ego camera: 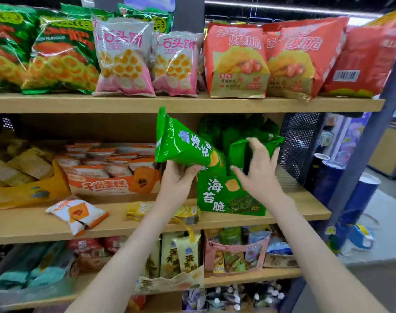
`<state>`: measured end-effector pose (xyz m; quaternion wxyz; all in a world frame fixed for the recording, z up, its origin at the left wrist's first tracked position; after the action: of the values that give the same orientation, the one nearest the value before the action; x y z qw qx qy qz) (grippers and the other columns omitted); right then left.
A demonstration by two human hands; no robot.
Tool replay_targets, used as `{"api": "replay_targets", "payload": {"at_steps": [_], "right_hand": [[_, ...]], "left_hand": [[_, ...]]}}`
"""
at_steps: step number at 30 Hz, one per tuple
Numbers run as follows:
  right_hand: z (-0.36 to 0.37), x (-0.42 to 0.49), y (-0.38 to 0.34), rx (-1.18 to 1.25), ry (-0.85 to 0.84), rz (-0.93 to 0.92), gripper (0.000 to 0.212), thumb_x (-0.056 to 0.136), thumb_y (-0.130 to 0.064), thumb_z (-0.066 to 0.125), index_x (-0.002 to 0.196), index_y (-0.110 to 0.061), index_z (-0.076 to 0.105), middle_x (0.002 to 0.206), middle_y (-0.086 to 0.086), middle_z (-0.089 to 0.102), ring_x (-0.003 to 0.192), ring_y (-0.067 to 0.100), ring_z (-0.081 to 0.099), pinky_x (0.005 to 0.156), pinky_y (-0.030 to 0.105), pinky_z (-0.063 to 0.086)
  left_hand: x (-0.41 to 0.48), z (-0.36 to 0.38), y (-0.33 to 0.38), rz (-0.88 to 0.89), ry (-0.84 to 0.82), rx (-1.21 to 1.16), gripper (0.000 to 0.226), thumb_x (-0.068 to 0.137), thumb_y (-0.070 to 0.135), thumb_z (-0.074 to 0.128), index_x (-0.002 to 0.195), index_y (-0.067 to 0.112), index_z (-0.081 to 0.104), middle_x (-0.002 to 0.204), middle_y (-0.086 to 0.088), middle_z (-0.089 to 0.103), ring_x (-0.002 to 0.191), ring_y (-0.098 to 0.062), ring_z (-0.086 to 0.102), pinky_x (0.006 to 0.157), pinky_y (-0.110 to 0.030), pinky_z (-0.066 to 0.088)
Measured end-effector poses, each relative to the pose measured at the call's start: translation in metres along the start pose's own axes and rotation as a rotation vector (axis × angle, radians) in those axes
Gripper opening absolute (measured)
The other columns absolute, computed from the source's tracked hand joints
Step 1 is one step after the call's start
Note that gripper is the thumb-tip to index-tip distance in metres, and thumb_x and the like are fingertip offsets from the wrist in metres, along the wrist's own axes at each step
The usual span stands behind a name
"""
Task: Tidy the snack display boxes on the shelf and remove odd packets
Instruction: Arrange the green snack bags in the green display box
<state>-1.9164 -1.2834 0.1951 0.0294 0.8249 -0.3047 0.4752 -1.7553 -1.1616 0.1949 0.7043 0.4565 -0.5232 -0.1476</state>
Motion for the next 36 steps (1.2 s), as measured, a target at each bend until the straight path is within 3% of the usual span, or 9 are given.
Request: {"api": "replay_targets", "payload": {"at_steps": [4, 8, 12, 16, 20, 24, 29, 32, 36], "right_hand": [[0.006, -0.001, 0.003, 0.108, -0.028, 0.043, 0.072, 0.087, -0.022, 0.069, 0.132, -0.032, 0.014, 0.112, 0.006, 0.061, 0.114, 0.024, 0.057, 0.113, 0.060, -0.010], [0.011, 0.000, 0.008, 0.128, 0.019, 0.047, 0.073, 0.084, -0.024, 0.072, 0.130, -0.028, 0.016, 0.134, 0.014, 0.048, 0.123, 0.028, 0.051, 0.112, 0.060, -0.014], [0.012, 0.004, 0.005, 0.143, 0.080, -0.013, 0.075, 0.082, -0.018, 0.073, 0.133, -0.025, 0.019, 0.135, -0.002, 0.030, 0.123, 0.030, 0.052, 0.110, 0.061, -0.015], [0.005, 0.005, 0.004, 0.088, 0.104, -0.019, 0.080, 0.083, -0.019, 0.063, 0.145, -0.027, 0.015, 0.127, 0.005, 0.039, 0.126, 0.026, 0.041, 0.108, 0.058, -0.018], [0.004, 0.007, 0.005, -0.161, 0.044, -0.055, 0.056, 0.085, -0.023, 0.049, 0.139, -0.031, 0.036, 0.100, 0.012, 0.044, 0.122, 0.032, 0.036, 0.106, 0.072, -0.003], [0.004, 0.008, 0.012, -0.231, 0.053, -0.010, 0.043, 0.084, -0.023, 0.062, 0.127, -0.022, 0.053, 0.096, 0.014, 0.044, 0.113, 0.035, 0.039, 0.105, 0.074, 0.005], [0.002, 0.003, 0.010, -0.246, 0.113, 0.023, 0.048, 0.084, -0.029, 0.071, 0.126, -0.020, 0.050, 0.100, 0.021, 0.048, 0.113, 0.036, 0.036, 0.107, 0.069, 0.013], [0.001, 0.003, 0.011, -0.252, 0.154, 0.023, 0.049, 0.085, -0.035, 0.069, 0.128, -0.020, 0.051, 0.106, 0.019, 0.042, 0.118, 0.036, 0.033, 0.106, 0.070, 0.014], [0.000, 0.007, 0.021, -0.243, 0.181, 0.034, 0.050, 0.087, -0.046, 0.058, 0.129, -0.019, 0.054, 0.138, 0.017, 0.024, 0.137, 0.041, 0.018, 0.107, 0.070, 0.015]], "left_hand": [[0.005, 0.008, -0.011, -0.026, 0.020, -0.006, 0.035, 0.092, -0.008, 0.052, 0.110, 0.021, 0.044, 0.110, 0.008, 0.056, 0.095, 0.018, 0.057, 0.082, -0.004, 0.042], [0.013, 0.010, -0.019, -0.042, 0.011, 0.040, 0.035, 0.093, -0.003, 0.052, 0.121, 0.013, 0.038, 0.114, 0.012, 0.052, 0.097, 0.023, 0.053, 0.084, -0.001, 0.039], [0.018, 0.006, -0.022, -0.042, 0.052, 0.085, 0.033, 0.093, 0.004, 0.054, 0.115, 0.023, 0.041, 0.114, 0.013, 0.053, 0.098, 0.023, 0.052, 0.086, -0.002, 0.039], [0.016, -0.001, -0.023, -0.021, 0.091, 0.123, 0.029, 0.091, 0.013, 0.056, 0.109, 0.031, 0.043, 0.112, 0.012, 0.056, 0.098, 0.021, 0.053, 0.089, -0.006, 0.040], [0.017, 0.005, -0.022, -0.006, 0.076, 0.197, 0.025, 0.088, 0.019, 0.055, 0.106, 0.032, 0.042, 0.109, 0.014, 0.054, 0.097, 0.024, 0.051, 0.087, -0.001, 0.038], [0.021, 0.011, -0.021, 0.029, 0.056, 0.354, 0.020, 0.096, 0.008, 0.052, 0.108, 0.021, 0.043, 0.105, 0.018, 0.050, 0.088, 0.014, 0.048, 0.081, 0.006, 0.030], [0.025, 0.013, -0.013, 0.107, 0.045, 0.433, 0.049, 0.089, 0.032, 0.047, 0.121, -0.004, 0.052, 0.107, 0.005, 0.053, 0.100, 0.006, 0.043, 0.084, 0.006, 0.028], [0.025, 0.017, -0.013, 0.136, 0.034, 0.446, 0.028, 0.095, 0.014, 0.051, 0.114, -0.005, 0.052, 0.099, 0.013, 0.051, 0.091, 0.015, 0.045, 0.082, 0.007, 0.029], [0.022, 0.022, -0.009, 0.213, 0.041, 0.448, 0.017, 0.093, 0.002, 0.053, 0.109, -0.002, 0.052, 0.101, 0.018, 0.050, 0.093, 0.022, 0.045, 0.086, 0.005, 0.031]]}}
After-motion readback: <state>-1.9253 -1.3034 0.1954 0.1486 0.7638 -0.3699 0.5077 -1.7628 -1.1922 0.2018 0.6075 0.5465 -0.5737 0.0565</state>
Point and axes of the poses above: each hand's wrist, its own x-axis towards the middle knuckle, its own z-axis out of the palm, y = z × x, the point moved 5 cm from there along x, towards the middle knuckle
